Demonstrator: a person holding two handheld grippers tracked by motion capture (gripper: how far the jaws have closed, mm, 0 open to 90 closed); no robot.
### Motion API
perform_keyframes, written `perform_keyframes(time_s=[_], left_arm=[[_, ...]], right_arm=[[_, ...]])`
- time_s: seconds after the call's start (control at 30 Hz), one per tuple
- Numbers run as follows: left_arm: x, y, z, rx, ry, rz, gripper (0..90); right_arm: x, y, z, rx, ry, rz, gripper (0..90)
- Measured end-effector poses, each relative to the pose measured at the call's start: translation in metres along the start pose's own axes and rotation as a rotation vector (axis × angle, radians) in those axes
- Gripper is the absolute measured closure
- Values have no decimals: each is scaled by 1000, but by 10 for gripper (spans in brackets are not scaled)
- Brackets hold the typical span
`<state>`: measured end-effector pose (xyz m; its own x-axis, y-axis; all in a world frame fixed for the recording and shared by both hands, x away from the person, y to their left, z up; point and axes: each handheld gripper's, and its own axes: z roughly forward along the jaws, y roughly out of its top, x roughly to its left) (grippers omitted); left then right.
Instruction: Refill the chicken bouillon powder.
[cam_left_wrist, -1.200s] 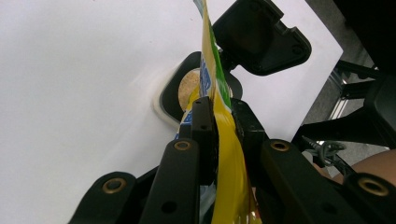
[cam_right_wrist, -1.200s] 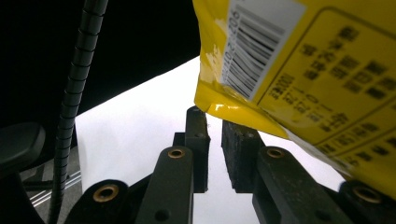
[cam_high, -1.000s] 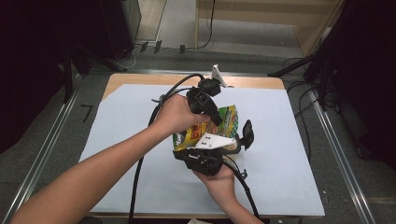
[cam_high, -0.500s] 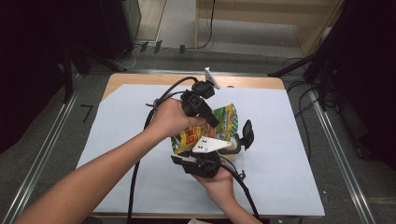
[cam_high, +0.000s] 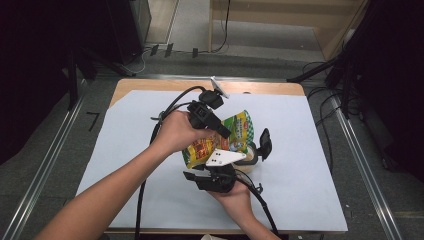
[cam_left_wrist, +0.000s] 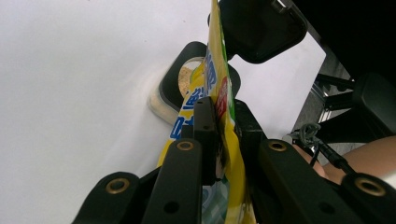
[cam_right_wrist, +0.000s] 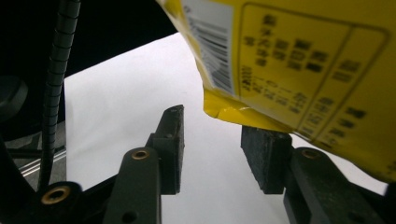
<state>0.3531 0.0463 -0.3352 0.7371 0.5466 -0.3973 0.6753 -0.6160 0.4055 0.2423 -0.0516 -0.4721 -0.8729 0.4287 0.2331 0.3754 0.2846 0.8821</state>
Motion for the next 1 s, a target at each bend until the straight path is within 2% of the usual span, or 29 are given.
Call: perform_keyframes(time_s=[0.27,0.33,0.43,0.63,0.87,1.0], left_arm=[[5,-16,-2,-40,-14,-4,851],[6,-21,-2,-45,4,0,857],[7,-27,-1,-57,-8,6,876],[17,-39,-1,-103,-52,-20,891],[21,-52,-4,-151,-83,-14,898],[22,-60,-6,-170,-85,-5,899]], right_arm=[[-3,-8,2,30,-7,12,560],[-5,-10,2,36,-7,20,560],[-5,-14,3,58,-17,15,566],[-8,-16,3,71,-29,19,583],[-9,-17,4,87,-35,6,588],[-10,-17,4,89,-40,-4,587]])
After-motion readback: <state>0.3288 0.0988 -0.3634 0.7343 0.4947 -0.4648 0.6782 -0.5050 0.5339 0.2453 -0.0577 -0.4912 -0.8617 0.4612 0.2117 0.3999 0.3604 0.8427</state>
